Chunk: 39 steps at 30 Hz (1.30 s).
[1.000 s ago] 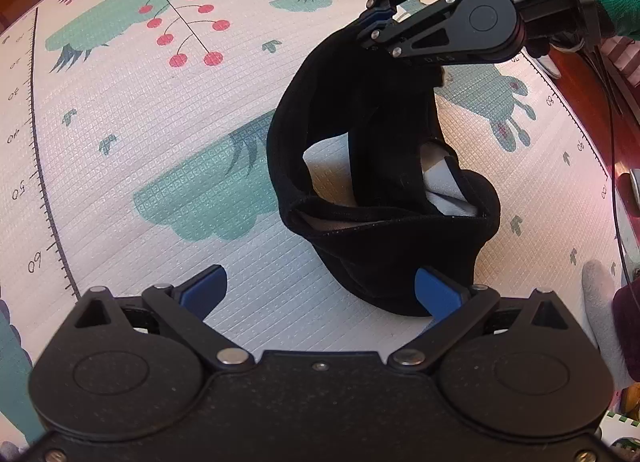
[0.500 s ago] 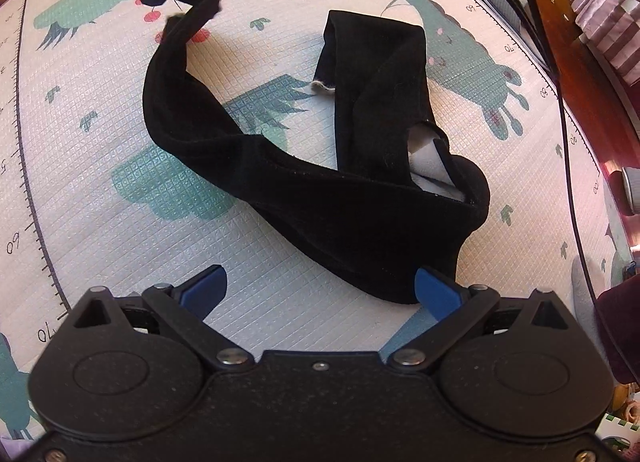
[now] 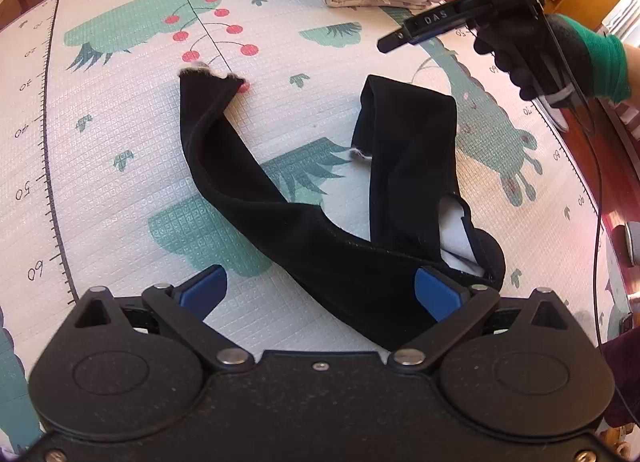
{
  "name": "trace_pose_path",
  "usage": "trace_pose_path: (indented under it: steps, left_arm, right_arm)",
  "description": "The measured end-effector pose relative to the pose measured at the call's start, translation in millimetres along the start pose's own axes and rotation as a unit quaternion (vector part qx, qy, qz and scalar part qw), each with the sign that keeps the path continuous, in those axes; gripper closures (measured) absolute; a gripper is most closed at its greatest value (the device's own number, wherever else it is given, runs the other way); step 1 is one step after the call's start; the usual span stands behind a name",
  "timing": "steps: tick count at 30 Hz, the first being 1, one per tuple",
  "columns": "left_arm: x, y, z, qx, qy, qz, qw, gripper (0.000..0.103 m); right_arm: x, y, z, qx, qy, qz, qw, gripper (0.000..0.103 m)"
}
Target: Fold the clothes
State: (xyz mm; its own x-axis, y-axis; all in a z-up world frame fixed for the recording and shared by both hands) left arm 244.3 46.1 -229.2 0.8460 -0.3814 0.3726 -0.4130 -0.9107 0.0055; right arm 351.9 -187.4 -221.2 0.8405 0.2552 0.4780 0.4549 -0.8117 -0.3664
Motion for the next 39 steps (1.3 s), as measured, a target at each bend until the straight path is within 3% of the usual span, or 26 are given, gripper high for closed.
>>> trace_pose_path:
  steps: [4,8,11,12,15,19,24,29,33,38,39]
  left_arm:
    - [22.1,-10.4,4.6,0.003,0.015,-0.022,0.9996,0.002]
    - [42.8,-11.0,6.8,-0.003,0.032,-0.038,0.9988,0.002]
    - [53.2,-3.4,7.7,-0.015,0.043,-0.04,0.9982,0.002]
    - [55.5,1.5,8.0,-0.021,0.047,-0.035,0.9981,0.002]
    - [55.6,18.1,12.0,-0.042,0.051,-0.015,0.9977,0.002]
    - [36.2,45.5,29.8,-0.064,0.028,0.028,0.9972,0.005]
    - [2.9,64.9,44.5,-0.07,0.002,0.081,0.9942,0.005]
    - [-19.3,55.1,51.0,-0.061,-0.016,0.088,0.9941,0.005]
    - [-35.3,42.4,50.7,-0.056,-0.026,0.084,0.9946,0.005]
    - [-39.5,30.9,35.7,-0.058,-0.004,0.076,0.9954,0.005]
    - [-39.3,28.6,32.5,-0.06,0.0,0.072,0.9956,0.005]
  right_arm:
    - [-30.3,41.1,4.1,0.011,-0.022,0.088,0.996,0.028]
    - [-42.0,35.3,20.2,0.033,-0.05,0.091,0.994,0.027]
    - [-45.6,31.7,20.6,0.049,-0.048,0.099,0.993,0.027]
    - [-47.3,32.0,18.7,0.059,-0.046,0.105,0.992,0.032]
    - [-52.5,30.6,11.6,0.09,-0.036,0.129,0.987,0.073]
    - [-52.3,24.1,-2.6,0.115,-0.019,0.129,0.985,0.087]
    - [-25.3,9.9,-35.9,0.146,0.024,0.13,0.98,0.09]
    - [0.4,-1.2,-62.9,0.15,0.056,0.118,0.98,0.09]
    - [3.3,-4.7,-78.1,0.132,0.061,0.097,0.985,0.09]
    - [-8.5,15.6,-84.3,0.068,0.054,0.093,0.992,0.09]
    - [-10.8,19.7,-83.7,0.064,0.056,0.099,0.991,0.085]
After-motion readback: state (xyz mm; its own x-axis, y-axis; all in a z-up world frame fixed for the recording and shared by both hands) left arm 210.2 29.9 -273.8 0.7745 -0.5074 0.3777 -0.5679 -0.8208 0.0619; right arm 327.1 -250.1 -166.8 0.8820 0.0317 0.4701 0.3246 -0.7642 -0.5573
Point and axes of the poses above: each gripper's, at about its wrist camera, not at the fingertips, and z roughly the way its jaws point, y to its right, x to its top, the point moved 9 cm from there along z, roughly the way its jaws point, and after that the axes turned 12 degrees about x, right-handed, at the moved point
